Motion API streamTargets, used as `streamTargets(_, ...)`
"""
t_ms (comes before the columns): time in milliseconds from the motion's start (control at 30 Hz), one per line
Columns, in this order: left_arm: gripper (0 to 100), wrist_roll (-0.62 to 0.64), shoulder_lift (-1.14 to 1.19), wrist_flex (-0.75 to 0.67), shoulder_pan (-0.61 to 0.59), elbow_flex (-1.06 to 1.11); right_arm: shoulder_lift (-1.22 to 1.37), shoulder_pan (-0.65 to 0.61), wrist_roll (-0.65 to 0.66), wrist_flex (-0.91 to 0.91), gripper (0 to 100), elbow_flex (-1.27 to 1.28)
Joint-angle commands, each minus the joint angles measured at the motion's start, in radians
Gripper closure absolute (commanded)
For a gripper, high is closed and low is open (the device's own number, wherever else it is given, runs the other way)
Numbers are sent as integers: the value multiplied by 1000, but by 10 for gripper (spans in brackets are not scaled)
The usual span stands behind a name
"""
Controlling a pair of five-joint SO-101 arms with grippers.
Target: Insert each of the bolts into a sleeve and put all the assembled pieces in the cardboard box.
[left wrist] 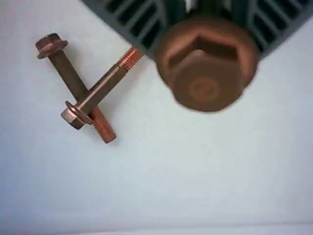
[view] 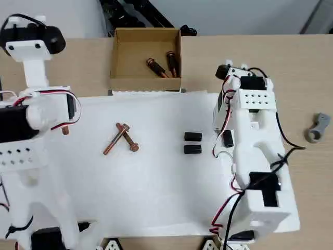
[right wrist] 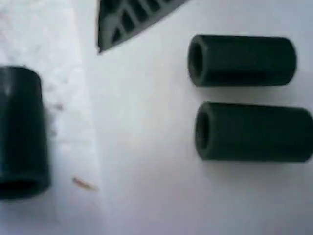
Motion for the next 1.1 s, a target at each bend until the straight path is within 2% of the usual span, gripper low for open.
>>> streamTargets(0,994,-8,-35,-11,8,-5,25,2,6,-13,845,-8)
streamTargets(567,994,-9,-41,-11,8,-5,269,8,35,-199,845,-8)
streamTargets(767,994,-37,-43,-8,8,-5,302,7,35,-202,848,-8)
streamTargets(833,994,-37,-43,-8,8,-5,300,7,35,-199,872,-8)
streamTargets(967,994,-37,-44,-9,8,-7,298,7,37,-199,993,-8)
streamTargets(1067,994,-38,-44,-9,8,-7,298,7,37,-197,981,-9)
